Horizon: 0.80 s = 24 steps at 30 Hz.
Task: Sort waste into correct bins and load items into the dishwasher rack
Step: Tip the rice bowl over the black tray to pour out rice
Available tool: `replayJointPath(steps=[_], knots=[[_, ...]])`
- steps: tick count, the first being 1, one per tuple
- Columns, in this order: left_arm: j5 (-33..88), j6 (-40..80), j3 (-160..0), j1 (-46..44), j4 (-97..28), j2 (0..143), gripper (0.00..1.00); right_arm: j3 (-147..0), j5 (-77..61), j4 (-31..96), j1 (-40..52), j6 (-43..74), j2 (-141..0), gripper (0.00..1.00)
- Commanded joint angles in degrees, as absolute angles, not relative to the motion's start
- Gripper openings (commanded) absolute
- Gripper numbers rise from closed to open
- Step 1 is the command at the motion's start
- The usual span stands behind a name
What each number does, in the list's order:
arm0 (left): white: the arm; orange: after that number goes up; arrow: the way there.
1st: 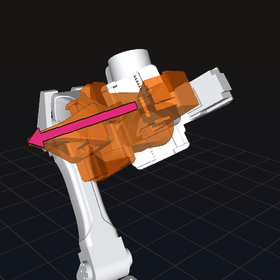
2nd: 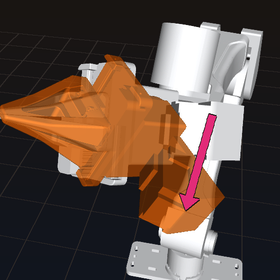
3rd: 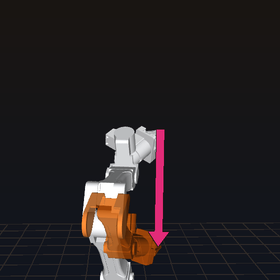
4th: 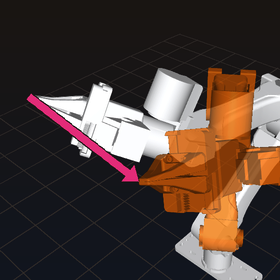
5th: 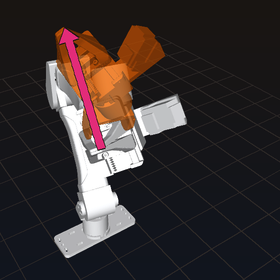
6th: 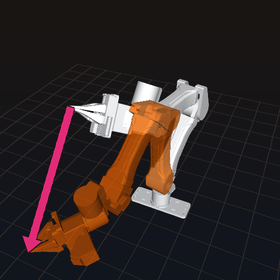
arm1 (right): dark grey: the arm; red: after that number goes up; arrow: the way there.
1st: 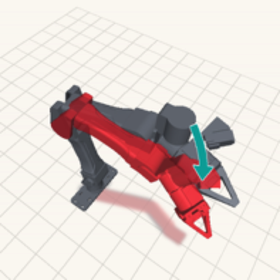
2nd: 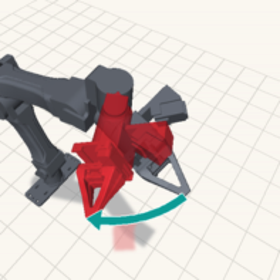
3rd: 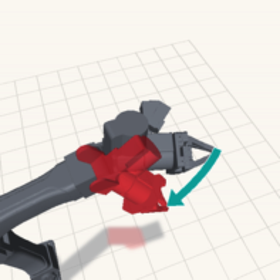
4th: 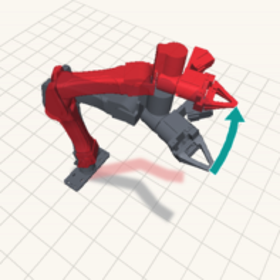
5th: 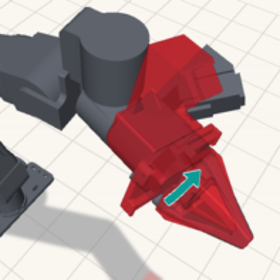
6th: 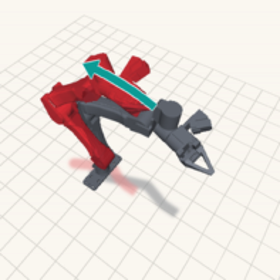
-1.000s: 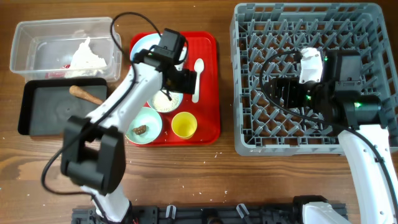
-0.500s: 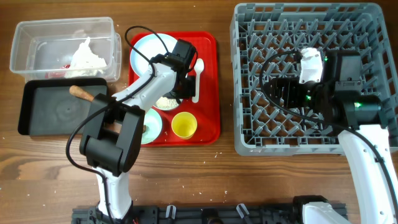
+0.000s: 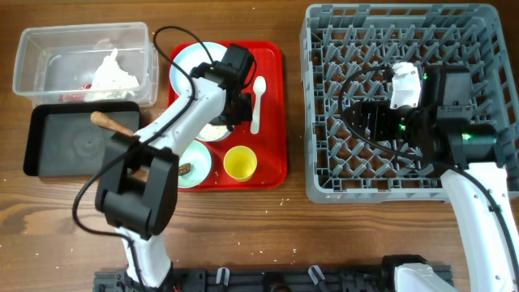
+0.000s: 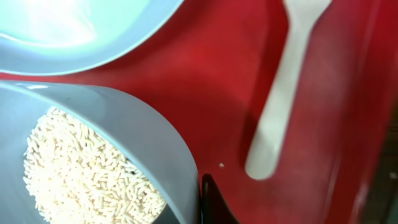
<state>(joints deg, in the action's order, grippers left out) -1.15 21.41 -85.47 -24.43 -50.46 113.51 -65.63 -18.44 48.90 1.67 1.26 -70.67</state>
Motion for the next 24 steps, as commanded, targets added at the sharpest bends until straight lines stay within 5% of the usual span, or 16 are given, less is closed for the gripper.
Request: replayJointPath(steps=[1, 11, 24], knots=[[-0.7, 23.2, -86.7, -24.0, -52.9, 106.8, 0.04, -66.7, -19.4, 48.9, 1.9, 1.7, -71.2, 1.0], [5.2, 20.9, -86.6, -5.0, -64.8, 94.5, 0.04, -66.7, -19.4, 48.7, 1.9, 1.7, -71.2, 1.0], [49.2, 2.3, -76.7, 34.4, -57.5, 102.7, 0.04, -66.7, -19.4, 48.3, 1.9, 2.6, -71.2, 0.99]])
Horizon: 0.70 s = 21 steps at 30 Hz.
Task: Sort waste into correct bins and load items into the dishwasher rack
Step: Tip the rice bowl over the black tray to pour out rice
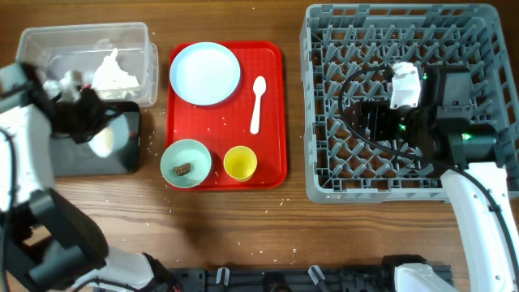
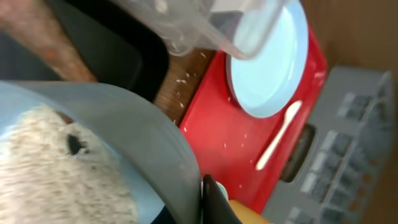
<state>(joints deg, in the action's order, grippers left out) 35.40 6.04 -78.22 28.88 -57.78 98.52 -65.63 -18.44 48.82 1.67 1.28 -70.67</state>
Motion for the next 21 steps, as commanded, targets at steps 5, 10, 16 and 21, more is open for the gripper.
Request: replayJointPath(steps=[5, 10, 16, 21], knots=[[63.4, 1.5, -76.7, 40.3, -57.2, 108.3, 0.04, -66.7, -19.4, 48.1, 1.9, 3.2, -71.2, 1.0], [75.1, 2.0, -76.7, 44.9, -56.7, 109.5, 0.04, -66.7, -19.4, 48.0, 1.9, 3.2, -71.2, 1.0], [90.0, 6.2, -76.7, 49.2, -56.2, 109.5, 0.04, -66.7, -19.5, 47.6, 1.9, 3.2, -71.2, 1.0], [90.3, 12.9, -76.7, 51.0, -53.4, 109.5, 0.04, -66.7, -19.4, 47.6, 1.9, 3.2, -71.2, 1.0]])
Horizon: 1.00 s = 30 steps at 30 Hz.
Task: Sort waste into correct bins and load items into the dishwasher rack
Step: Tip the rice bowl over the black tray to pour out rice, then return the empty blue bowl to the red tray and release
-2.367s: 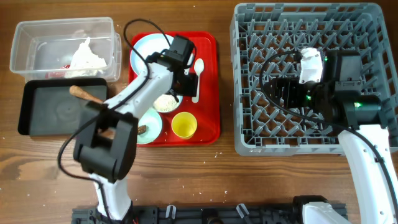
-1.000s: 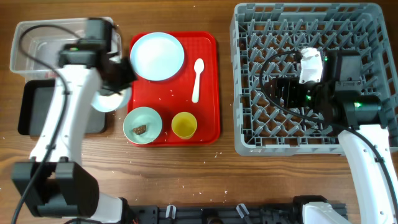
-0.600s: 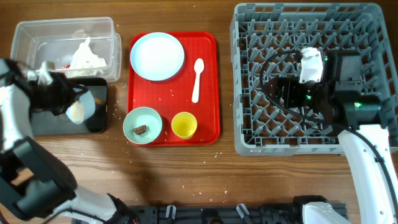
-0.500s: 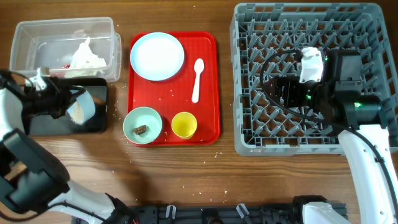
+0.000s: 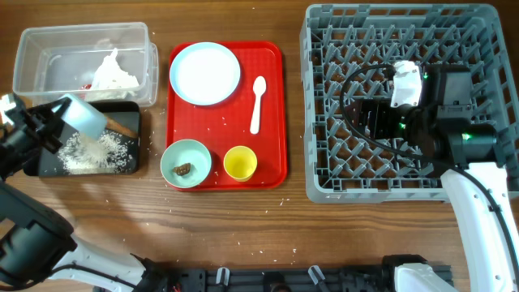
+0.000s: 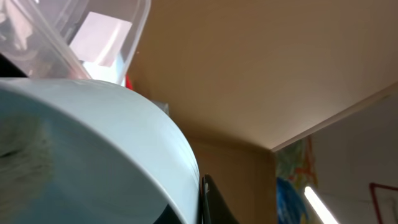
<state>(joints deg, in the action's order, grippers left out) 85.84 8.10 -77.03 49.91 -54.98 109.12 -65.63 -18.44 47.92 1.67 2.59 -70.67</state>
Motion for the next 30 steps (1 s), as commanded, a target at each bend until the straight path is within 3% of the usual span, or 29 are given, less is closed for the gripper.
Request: replayJointPath(steps=[1, 18, 21, 25, 30], knots=[[90.3, 14.3, -76.7, 51.2, -52.6, 109.5, 0.04, -66.7, -19.4, 47.6, 1.9, 3.2, -71.2, 1.0], [89.8, 24.8, -76.7, 51.2, -48.0, 109.5, 0.04, -66.7, -19.4, 47.4, 1.9, 4.7, -71.2, 1.0], [72.5, 31.3, -76.7, 51.3, -43.6, 109.5, 0.04, -66.7, -19.4, 47.4, 1.9, 4.7, -71.2, 1.0], [81.9, 30.3, -76.7, 50.3, -48.6, 109.4, 0.04, -66.7, -19.4, 47.5, 1.9, 4.6, -71.2, 1.0], [81.7, 29.5, -76.7, 47.5, -45.8, 108.8, 0.04, -66.7, -19.4, 47.2, 1.9, 4.6, -71.2, 1.0]])
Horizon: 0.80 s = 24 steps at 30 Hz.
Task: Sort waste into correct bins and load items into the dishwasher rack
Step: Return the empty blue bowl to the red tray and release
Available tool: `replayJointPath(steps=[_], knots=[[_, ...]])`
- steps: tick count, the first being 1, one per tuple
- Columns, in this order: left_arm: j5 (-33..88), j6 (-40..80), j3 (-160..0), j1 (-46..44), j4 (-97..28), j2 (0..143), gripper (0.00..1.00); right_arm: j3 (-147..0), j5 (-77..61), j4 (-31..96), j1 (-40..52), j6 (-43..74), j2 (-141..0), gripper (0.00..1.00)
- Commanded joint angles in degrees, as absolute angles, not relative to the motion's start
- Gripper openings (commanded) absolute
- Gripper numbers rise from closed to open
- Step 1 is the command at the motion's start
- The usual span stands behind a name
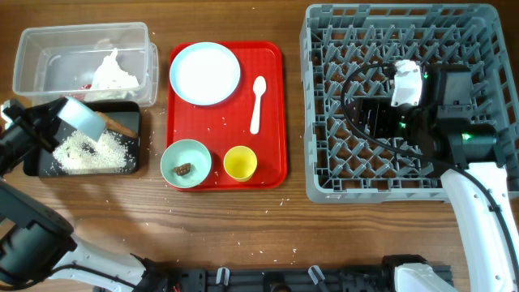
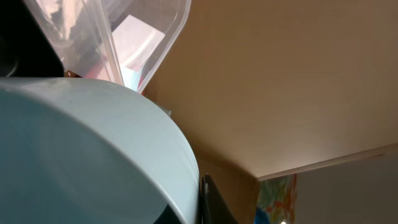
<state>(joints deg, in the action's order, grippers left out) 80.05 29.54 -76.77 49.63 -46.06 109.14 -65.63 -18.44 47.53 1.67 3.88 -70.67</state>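
My left gripper (image 1: 55, 123) is shut on the rim of a pale blue bowl (image 1: 79, 115), held tipped over the black bin (image 1: 34, 166) at the table's left edge. White rice (image 1: 87, 151) lies spread in that bin. In the left wrist view the bowl (image 2: 93, 155) fills the lower left, its inside looks bare, and one dark fingertip (image 2: 209, 204) presses its rim. On the red tray (image 1: 272, 122) are a white plate (image 1: 205, 73), a white spoon (image 1: 257, 104), a small green bowl (image 1: 186, 162) with a brown scrap, and a yellow cup (image 1: 240, 162). My right gripper (image 1: 366, 118) hangs low over the grey dishwasher rack (image 1: 324, 186).
A clear plastic bin (image 1: 49, 49) with crumpled white paper stands behind the black bin. A brown stick (image 1: 123, 129) lies in the black bin beside the rice. Stray rice grains dot the wood in front of the tray.
The tipped bowl has shifted slightly up and left over the black bin. The smear of rice seen inside it is gone. The right arm has not moved.
My left gripper first held the rice-filled bowl on the red tray. Then the bowl was over the black bin, still full. Then it was tipped with rice lying in the bin, and now it stays tipped and looks bare.
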Motion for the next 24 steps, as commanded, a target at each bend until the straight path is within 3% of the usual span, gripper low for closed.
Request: replayJointPath(steps=[1, 3, 11, 17, 24], knots=[[80.6, 27.7, -76.7, 45.9, -45.9, 107.8, 0.04, -66.7, -19.4, 47.2, 1.9, 4.6, -71.2, 0.99], [76.4, 25.8, -76.7, 41.9, -47.0, 105.3, 0.04, -66.7, -19.4, 47.3, 1.9, 4.6, -71.2, 1.0], [39.1, 25.7, -76.7, 9.3, -42.2, 93.6, 0.04, -66.7, -19.4, 47.7, 1.9, 4.6, -71.2, 1.0], [-0.8, 24.5, -76.7, -15.9, -40.4, 97.8, 0.04, -66.6, -19.4, 47.9, 1.9, 4.6, -71.2, 1.0], [-7.6, 21.2, -76.7, -26.3, -37.8, 109.2, 0.04, -66.6, -19.4, 48.8, 1.9, 4.5, -71.2, 1.0]])
